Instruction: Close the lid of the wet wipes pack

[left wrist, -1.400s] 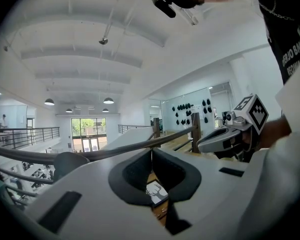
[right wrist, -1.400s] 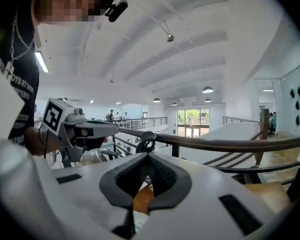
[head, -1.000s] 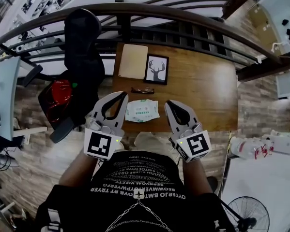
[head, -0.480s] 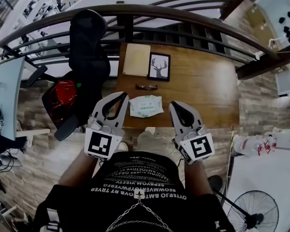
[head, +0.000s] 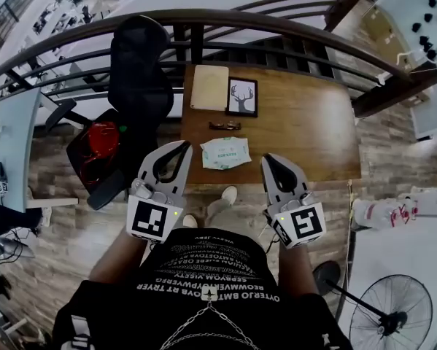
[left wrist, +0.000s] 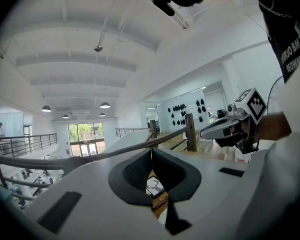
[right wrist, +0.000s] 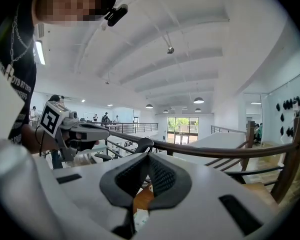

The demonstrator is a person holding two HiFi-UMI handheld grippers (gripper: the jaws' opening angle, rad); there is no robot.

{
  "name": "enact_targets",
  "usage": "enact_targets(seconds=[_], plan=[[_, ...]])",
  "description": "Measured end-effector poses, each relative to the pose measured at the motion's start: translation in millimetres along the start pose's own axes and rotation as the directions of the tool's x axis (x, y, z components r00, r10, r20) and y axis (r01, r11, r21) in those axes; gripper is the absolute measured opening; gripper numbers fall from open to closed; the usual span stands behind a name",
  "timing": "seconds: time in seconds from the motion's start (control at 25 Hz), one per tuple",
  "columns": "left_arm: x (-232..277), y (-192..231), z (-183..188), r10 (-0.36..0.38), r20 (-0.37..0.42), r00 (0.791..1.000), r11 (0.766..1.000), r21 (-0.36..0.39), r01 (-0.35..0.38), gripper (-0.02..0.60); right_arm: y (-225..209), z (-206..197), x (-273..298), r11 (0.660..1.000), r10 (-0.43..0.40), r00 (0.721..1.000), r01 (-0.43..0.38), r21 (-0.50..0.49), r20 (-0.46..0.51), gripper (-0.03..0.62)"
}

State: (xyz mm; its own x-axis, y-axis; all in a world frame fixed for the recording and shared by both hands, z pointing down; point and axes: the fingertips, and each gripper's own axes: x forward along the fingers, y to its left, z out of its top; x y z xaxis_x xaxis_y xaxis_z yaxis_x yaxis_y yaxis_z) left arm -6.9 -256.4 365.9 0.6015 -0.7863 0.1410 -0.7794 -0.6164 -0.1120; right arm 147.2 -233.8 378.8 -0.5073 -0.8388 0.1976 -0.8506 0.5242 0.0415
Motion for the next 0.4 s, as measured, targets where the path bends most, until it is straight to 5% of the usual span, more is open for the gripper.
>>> enact_targets(seconds=[0.4], plan=[[-26, 5, -11, -0.010, -0.006, 1.000, 1.000, -0.014, 0.010, 0.029, 33, -2, -3, 1.000, 0.004, 1.000, -0.004, -0.007, -0.016, 0.014]])
